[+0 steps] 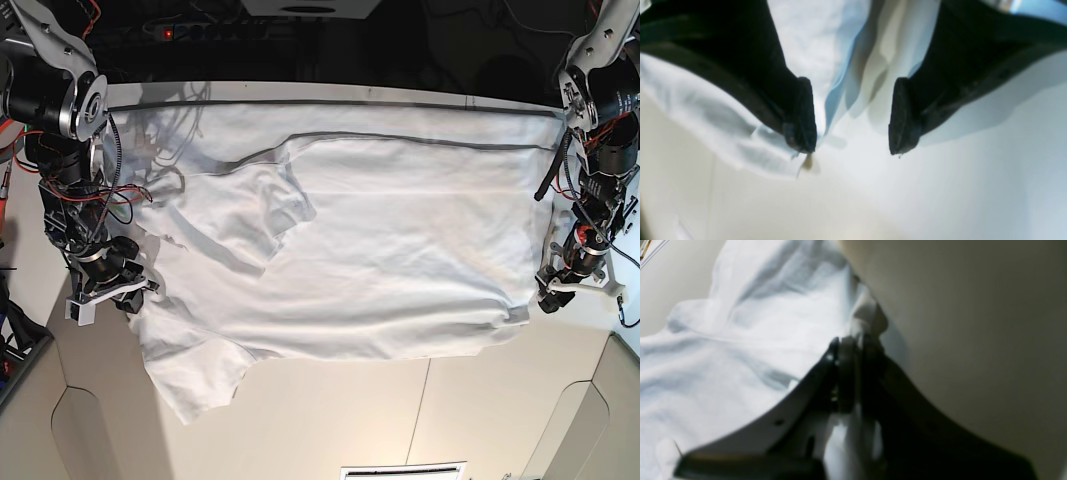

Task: Layout the t-shirt on the table in an organized manner, then fold the t-shirt properly
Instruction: 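Lift the hem corners with both grippers toward the folded edge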

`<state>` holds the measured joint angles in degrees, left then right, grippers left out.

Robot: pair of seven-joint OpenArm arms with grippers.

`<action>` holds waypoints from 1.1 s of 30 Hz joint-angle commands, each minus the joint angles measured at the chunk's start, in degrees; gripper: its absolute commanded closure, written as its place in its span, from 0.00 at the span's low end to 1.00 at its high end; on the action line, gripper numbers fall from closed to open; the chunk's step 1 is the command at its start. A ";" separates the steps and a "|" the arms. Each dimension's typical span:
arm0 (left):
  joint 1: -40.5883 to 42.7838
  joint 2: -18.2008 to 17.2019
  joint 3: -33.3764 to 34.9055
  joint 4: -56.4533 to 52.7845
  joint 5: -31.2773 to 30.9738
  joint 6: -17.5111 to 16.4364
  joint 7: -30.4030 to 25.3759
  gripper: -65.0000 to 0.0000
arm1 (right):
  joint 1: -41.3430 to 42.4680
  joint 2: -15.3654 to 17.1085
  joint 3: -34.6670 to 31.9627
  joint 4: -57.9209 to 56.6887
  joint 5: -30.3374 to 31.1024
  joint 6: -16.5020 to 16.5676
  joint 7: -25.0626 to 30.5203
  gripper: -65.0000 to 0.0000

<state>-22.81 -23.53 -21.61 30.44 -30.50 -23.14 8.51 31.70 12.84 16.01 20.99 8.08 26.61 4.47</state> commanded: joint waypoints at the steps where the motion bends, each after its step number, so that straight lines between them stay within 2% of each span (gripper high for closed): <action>1: -1.49 -0.26 -0.63 0.66 -0.57 -0.70 -1.16 0.42 | 0.98 0.50 0.09 0.55 -0.09 0.22 -0.35 1.00; 6: -1.51 1.88 -0.96 0.61 -0.39 -0.66 -1.31 0.42 | 0.98 0.50 0.09 0.55 -0.09 0.24 -0.35 1.00; 10: -1.81 3.10 -0.94 0.61 2.27 -0.42 -2.34 0.42 | 0.96 0.50 0.09 0.55 -0.11 0.24 -0.35 1.00; 19: -1.95 3.52 -0.85 0.61 5.22 -0.42 -2.75 0.42 | 0.96 0.50 0.09 0.55 -0.07 0.24 -0.35 1.00; 33: -1.97 4.74 -0.81 0.61 5.27 -0.46 -2.73 0.42 | 0.96 0.50 0.09 0.55 0.09 0.26 -0.35 1.00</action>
<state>-23.51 -18.37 -22.46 30.41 -25.06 -23.18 6.22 31.70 12.84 16.01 21.02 8.12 26.63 4.49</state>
